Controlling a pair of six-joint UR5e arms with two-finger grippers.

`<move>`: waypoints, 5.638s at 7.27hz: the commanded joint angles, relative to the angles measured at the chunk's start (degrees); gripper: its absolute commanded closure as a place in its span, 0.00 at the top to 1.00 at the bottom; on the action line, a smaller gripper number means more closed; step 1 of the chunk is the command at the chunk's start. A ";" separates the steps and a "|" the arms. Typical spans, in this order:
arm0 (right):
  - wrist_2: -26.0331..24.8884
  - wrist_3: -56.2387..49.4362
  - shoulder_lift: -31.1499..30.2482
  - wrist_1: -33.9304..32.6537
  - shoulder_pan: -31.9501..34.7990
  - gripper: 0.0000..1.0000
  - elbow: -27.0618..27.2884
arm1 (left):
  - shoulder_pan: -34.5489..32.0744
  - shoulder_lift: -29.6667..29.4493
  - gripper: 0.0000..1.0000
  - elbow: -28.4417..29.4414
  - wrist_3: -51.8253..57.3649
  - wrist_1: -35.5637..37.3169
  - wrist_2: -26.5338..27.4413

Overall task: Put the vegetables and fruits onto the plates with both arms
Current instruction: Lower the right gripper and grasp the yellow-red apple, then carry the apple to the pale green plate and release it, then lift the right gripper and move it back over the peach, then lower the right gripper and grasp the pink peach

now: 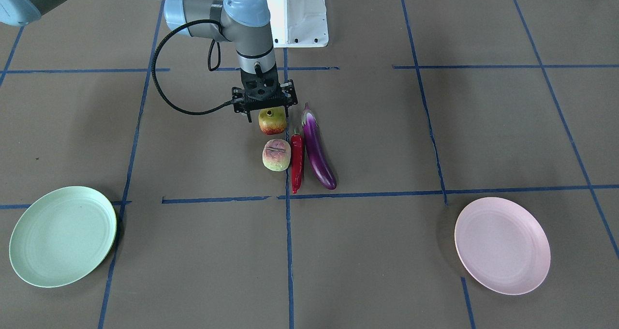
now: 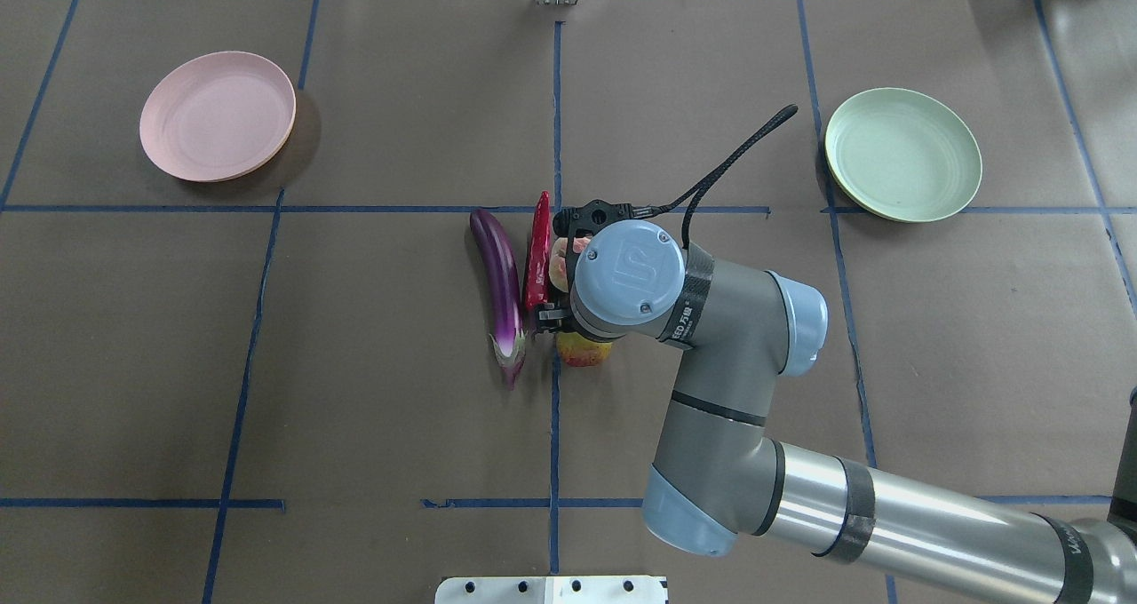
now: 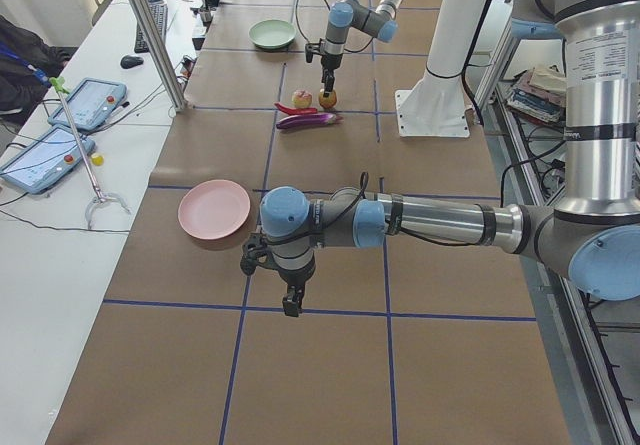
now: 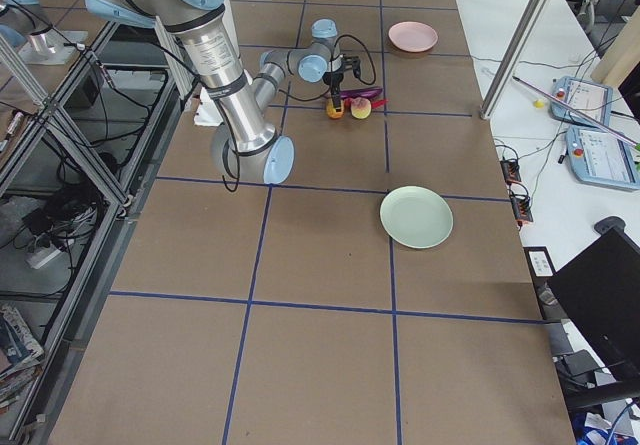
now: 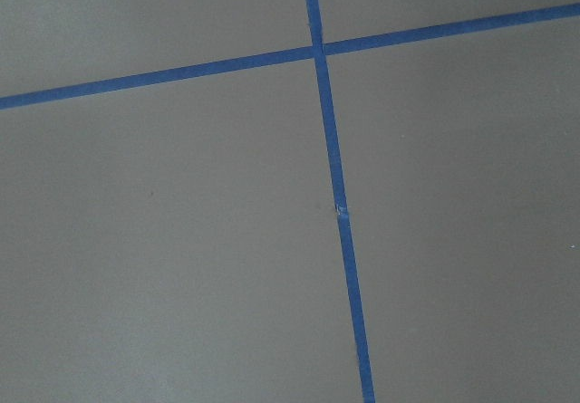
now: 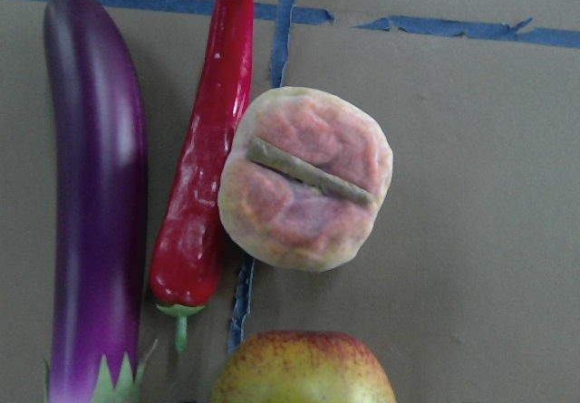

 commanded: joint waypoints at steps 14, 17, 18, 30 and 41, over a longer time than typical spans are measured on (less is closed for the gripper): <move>23.46 -39.01 -10.42 3.39 34.80 0.00 -7.96 | 2.99 -0.09 1.00 0.32 0.09 0.26 0.18; 23.92 -42.80 -14.66 13.34 35.52 0.37 -15.40 | 2.99 0.00 1.00 0.32 0.09 0.61 0.18; 23.92 -42.10 -15.19 13.69 35.52 0.99 -14.97 | 2.99 0.09 1.00 0.32 0.09 0.61 0.26; -0.07 2.92 9.24 3.15 4.41 1.00 -10.75 | 3.08 0.44 1.00 0.50 0.09 0.61 0.62; 2.19 -1.93 8.89 1.04 7.46 0.00 -11.03 | 3.08 0.44 1.00 1.20 0.09 0.08 0.62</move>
